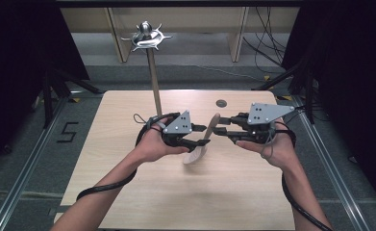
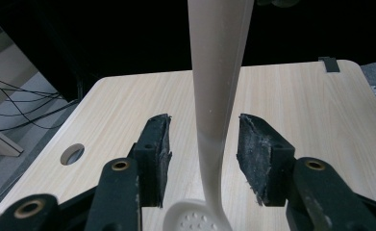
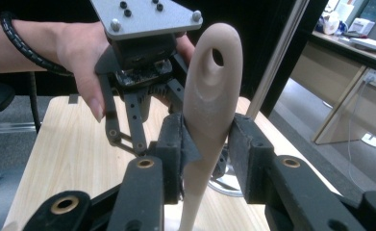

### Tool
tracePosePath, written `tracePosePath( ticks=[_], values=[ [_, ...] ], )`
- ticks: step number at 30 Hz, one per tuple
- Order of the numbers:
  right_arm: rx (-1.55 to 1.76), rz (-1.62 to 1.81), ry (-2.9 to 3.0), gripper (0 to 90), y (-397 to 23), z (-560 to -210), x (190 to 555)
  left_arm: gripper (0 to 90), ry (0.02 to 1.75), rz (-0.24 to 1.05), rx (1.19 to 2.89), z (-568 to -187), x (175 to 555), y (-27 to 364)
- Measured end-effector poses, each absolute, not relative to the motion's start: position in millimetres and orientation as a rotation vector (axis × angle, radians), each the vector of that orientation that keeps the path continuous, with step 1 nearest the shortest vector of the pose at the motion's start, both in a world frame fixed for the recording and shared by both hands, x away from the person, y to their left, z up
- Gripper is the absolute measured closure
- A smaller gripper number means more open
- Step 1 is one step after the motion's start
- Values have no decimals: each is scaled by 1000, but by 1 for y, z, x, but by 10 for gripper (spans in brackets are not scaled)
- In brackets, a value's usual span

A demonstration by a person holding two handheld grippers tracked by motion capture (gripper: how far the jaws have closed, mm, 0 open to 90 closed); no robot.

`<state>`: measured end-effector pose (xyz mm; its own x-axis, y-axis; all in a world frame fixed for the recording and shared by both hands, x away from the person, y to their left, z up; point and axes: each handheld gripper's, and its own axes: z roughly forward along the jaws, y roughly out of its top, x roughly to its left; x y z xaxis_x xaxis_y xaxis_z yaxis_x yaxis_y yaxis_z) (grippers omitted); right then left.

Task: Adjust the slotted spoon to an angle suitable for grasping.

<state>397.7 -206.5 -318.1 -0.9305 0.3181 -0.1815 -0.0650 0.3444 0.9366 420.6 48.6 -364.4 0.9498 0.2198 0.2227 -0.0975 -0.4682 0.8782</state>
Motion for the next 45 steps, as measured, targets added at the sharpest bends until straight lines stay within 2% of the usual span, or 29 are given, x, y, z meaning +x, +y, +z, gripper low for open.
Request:
tracePosePath(
  ticks=[15, 25, 34, 43, 45],
  values=[
    [226, 1644, 2264, 685, -209, -305, 395, 524, 55, 361, 1980, -352, 412, 46],
    [202, 1705, 2259, 688, -208, -297, 392, 560, 35, 368, 1940, -344, 406, 43],
    [109, 1766, 2292, 693, -203, -292, 393, 588, -1, 282, 1925, -339, 409, 52],
    [133, 1759, 2309, 739, -203, -291, 392, 652, 6, 267, 1890, -338, 403, 52],
    [158, 1778, 2303, 741, -201, -293, 391, 710, 23, 268, 1878, -338, 405, 53]
  ],
)
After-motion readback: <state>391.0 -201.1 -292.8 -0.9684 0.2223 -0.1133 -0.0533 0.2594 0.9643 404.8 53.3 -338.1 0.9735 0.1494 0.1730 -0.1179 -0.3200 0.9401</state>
